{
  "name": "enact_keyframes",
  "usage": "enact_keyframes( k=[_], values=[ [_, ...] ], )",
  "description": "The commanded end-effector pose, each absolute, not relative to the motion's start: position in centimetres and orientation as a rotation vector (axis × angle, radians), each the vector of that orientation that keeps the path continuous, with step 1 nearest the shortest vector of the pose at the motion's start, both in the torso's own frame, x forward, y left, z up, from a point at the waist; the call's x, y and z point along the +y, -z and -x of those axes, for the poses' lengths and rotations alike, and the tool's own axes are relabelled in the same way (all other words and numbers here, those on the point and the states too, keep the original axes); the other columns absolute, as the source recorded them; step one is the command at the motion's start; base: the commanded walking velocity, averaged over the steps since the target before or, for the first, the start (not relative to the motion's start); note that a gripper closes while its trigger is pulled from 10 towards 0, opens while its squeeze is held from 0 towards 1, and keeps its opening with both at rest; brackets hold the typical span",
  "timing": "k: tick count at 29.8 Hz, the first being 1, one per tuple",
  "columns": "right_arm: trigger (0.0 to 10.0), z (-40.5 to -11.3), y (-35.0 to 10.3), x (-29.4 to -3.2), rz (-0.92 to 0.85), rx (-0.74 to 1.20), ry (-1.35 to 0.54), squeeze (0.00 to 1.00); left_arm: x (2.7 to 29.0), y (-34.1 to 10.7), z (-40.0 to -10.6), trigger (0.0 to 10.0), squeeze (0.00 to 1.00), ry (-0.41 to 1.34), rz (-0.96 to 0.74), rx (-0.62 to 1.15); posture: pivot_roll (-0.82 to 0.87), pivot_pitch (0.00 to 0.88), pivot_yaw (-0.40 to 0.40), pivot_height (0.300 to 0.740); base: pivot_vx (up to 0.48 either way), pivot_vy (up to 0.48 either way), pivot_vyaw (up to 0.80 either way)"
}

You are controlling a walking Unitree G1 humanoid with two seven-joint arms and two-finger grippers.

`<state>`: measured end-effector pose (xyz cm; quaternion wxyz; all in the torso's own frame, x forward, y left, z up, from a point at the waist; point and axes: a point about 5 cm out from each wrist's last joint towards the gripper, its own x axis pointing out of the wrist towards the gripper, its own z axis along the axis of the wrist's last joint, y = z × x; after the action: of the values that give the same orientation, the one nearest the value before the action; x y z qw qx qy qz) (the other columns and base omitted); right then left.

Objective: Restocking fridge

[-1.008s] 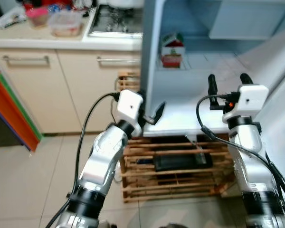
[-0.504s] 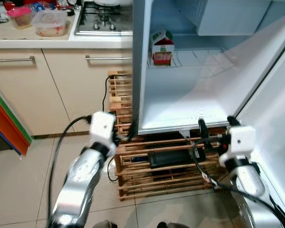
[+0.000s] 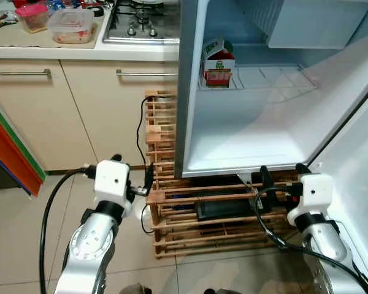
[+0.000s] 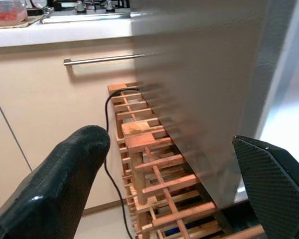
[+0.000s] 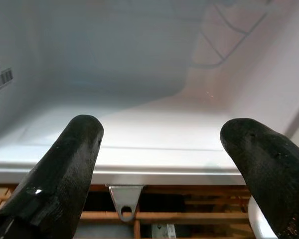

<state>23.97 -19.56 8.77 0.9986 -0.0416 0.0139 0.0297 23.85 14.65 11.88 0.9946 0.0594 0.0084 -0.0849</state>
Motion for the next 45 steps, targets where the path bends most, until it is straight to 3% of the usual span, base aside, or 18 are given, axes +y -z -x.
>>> enact_keyframes(
  k=[1,9,23,45],
  values=[
    [10.0,-24.2,-8.6,-19.9,0.078,0.035,-0.033,0.00,14.8,-11.6,-24.5,10.0,0.00,0.148,-0.121,0.037,0.03,0.044,-0.059,0.740,0.000,0.000,0.00],
    [10.0,-25.0,-9.1,-19.3,0.027,0.009,-0.009,0.00,14.3,-12.2,-27.1,10.0,0.00,0.155,-0.078,0.051,0.03,0.054,-0.054,0.740,0.000,0.000,0.00],
    [10.0,-24.8,-9.8,-18.6,0.016,-0.004,-0.010,0.00,13.3,-12.4,-27.0,10.0,0.00,0.170,-0.071,0.048,0.02,0.084,-0.053,0.740,0.000,0.000,0.00],
    [10.0,-25.3,-9.9,-18.1,0.041,0.007,-0.023,0.00,12.9,-12.8,-27.7,10.0,0.00,0.190,-0.076,0.023,0.01,0.046,-0.048,0.740,0.000,0.000,0.00]
  ],
)
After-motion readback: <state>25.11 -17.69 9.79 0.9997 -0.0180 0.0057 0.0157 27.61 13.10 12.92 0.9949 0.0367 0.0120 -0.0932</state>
